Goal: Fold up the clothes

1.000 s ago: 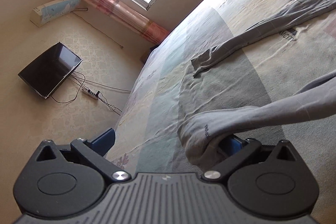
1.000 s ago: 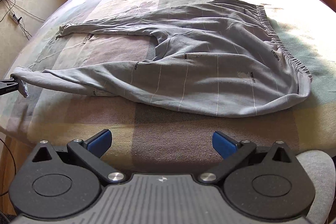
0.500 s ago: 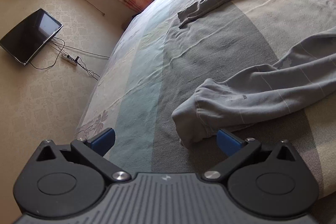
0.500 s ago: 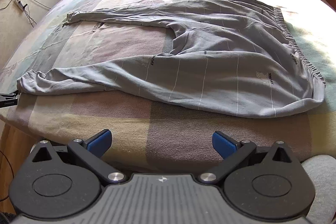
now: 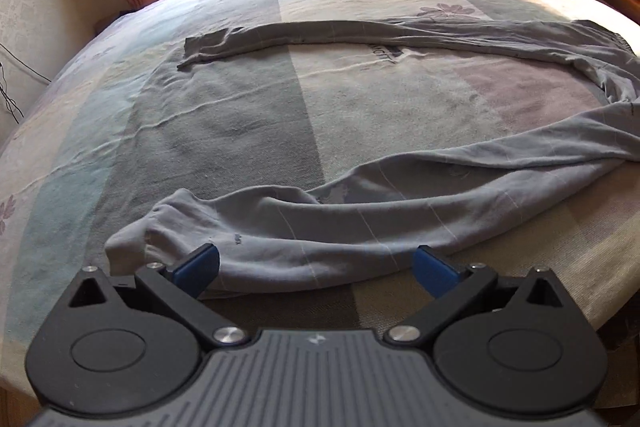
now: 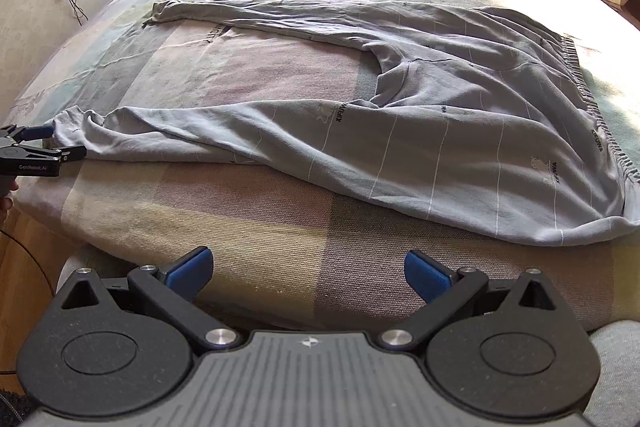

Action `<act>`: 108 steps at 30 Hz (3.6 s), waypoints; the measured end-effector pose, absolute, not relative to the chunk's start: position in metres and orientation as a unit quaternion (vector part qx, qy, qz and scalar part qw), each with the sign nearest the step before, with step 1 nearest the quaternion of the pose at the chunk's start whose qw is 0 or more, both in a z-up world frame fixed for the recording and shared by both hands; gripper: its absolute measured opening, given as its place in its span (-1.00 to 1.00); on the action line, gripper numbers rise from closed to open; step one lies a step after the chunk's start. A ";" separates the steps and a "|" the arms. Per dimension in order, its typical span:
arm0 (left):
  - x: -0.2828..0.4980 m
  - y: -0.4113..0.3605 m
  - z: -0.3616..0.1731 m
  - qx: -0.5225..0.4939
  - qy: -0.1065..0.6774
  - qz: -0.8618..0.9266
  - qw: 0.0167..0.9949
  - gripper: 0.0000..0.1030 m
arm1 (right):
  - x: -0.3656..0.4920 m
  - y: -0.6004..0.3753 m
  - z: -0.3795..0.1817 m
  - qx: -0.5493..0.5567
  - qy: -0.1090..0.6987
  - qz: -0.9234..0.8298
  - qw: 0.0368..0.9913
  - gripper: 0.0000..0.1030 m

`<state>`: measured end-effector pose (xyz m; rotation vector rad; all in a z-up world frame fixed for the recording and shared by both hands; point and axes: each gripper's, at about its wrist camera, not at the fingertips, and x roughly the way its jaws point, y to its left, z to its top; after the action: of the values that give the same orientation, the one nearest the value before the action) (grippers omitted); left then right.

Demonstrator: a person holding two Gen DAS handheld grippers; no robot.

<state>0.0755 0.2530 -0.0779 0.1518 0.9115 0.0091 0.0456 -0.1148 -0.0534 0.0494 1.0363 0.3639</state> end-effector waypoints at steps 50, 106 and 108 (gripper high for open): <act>0.015 0.211 -0.045 0.004 0.398 0.026 0.917 0.99 | 0.126 -0.046 -0.040 -0.080 0.392 0.355 0.845 0.00; 0.001 0.295 -0.057 0.000 0.426 0.048 0.903 0.99 | 0.184 0.169 -0.055 -0.017 0.457 0.564 0.688 -0.54; 0.000 0.302 -0.058 -0.006 0.428 0.053 0.902 0.99 | 0.193 0.183 -0.067 -0.006 0.472 0.561 0.680 -0.53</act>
<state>0.0004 0.3015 -0.0582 -0.0124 0.8840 0.1092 0.1927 0.1826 -0.0674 -0.0138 1.0586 1.2596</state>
